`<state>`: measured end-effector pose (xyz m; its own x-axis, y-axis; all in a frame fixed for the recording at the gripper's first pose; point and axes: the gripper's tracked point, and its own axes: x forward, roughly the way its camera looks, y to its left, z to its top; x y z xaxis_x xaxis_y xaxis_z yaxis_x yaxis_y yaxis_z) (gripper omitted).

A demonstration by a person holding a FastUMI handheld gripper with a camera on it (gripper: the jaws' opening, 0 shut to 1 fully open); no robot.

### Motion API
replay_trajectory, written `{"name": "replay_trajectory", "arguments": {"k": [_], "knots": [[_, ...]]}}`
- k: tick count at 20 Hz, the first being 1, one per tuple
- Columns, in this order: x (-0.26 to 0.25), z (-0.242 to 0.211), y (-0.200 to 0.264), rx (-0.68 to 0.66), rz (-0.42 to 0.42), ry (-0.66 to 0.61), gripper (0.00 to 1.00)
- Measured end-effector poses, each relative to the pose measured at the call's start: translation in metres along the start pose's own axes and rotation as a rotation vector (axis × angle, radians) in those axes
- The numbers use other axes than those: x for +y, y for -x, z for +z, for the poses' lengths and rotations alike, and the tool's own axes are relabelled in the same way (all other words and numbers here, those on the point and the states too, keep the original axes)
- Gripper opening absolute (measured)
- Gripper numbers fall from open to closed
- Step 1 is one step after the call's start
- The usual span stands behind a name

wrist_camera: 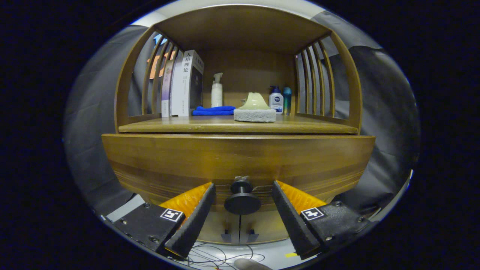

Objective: Pull open the drawer, take out the items inside it, and place them on the countertop above the cabinet.

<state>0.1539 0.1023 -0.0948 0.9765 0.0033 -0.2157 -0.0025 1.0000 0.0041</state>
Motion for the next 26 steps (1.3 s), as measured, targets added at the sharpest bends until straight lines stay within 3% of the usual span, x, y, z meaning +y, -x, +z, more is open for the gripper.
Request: {"name": "replay_trajectory", "arguments": {"k": [9,16,26], "knots": [[0.000,0.003,-0.036,0.004,0.005,0.014,1.00],[-0.002,0.003,-0.033,0.018,0.027,-0.005,1.00],[-0.054,0.041,0.097,-0.077,0.030,0.009,1.00]]}}
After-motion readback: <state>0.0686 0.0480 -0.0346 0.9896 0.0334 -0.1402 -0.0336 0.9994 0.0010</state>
